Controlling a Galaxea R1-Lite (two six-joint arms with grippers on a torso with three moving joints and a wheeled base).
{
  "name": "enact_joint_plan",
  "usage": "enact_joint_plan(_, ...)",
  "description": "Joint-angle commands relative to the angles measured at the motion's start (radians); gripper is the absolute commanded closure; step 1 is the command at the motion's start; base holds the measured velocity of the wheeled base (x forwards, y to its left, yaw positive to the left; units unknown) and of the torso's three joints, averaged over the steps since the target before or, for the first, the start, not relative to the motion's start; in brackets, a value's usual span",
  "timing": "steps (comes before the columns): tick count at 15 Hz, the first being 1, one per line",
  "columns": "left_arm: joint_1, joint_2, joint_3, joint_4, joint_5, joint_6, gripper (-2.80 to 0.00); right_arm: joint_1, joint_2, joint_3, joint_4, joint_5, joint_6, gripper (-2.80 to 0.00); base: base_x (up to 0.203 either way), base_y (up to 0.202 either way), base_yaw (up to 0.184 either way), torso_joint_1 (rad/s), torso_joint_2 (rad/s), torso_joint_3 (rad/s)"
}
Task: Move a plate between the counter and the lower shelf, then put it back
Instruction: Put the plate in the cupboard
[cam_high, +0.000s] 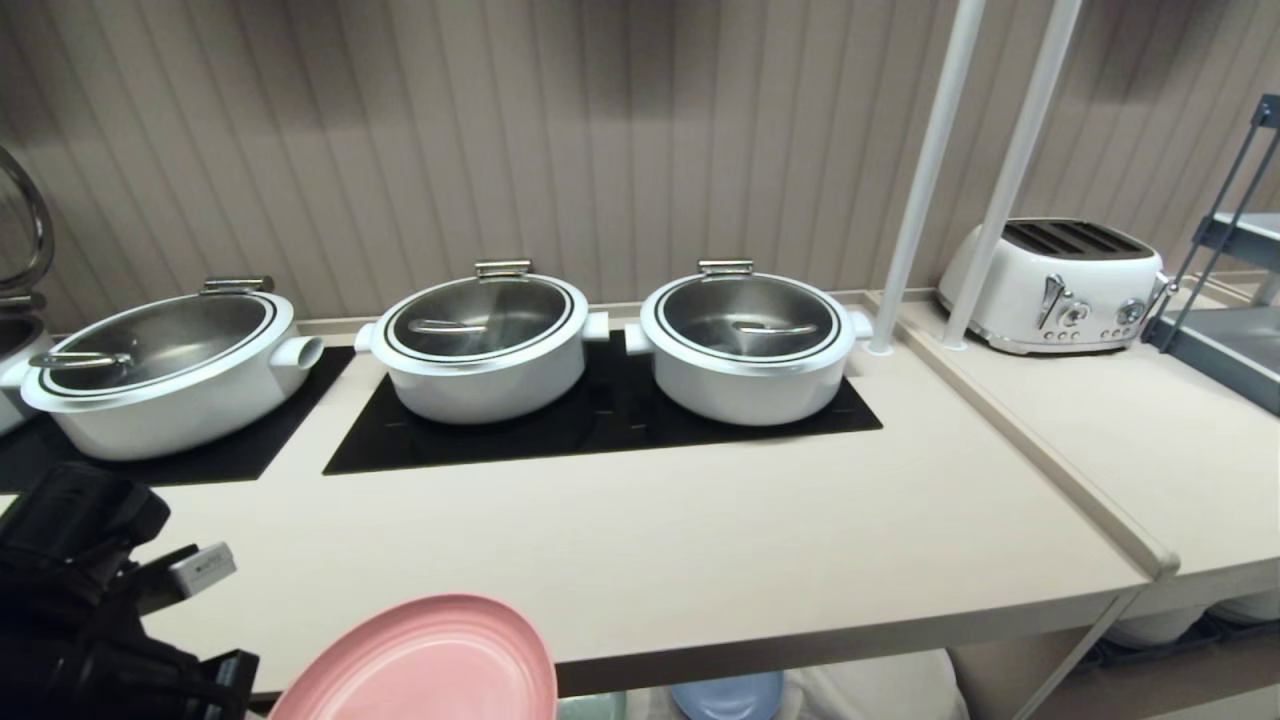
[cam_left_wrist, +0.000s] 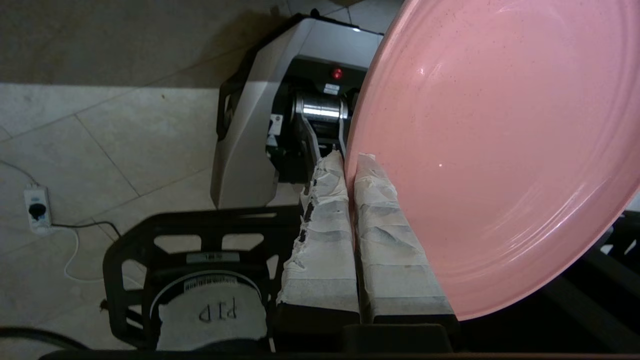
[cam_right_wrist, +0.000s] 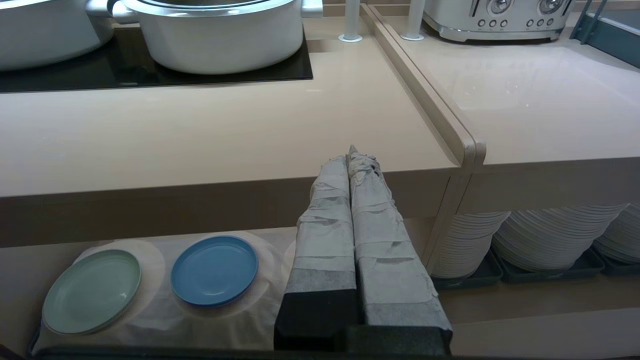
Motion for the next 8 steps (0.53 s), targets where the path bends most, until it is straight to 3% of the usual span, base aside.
enact_joint_plan(1,0.000,-0.077,0.004,0.053,-0.005,0.001,0.00,-0.001,0.000,0.000,0.000,0.000,-0.001,0.00,0.000,0.000,0.000,0.000,0.00,0.000)
enact_joint_plan(8,-0.006,-0.168,0.061,0.113,-0.011,0.041,0.00,0.000,0.000,0.000,0.000,-0.001,-0.001,0.00,0.000,0.000,0.000,0.000,0.00,0.000)
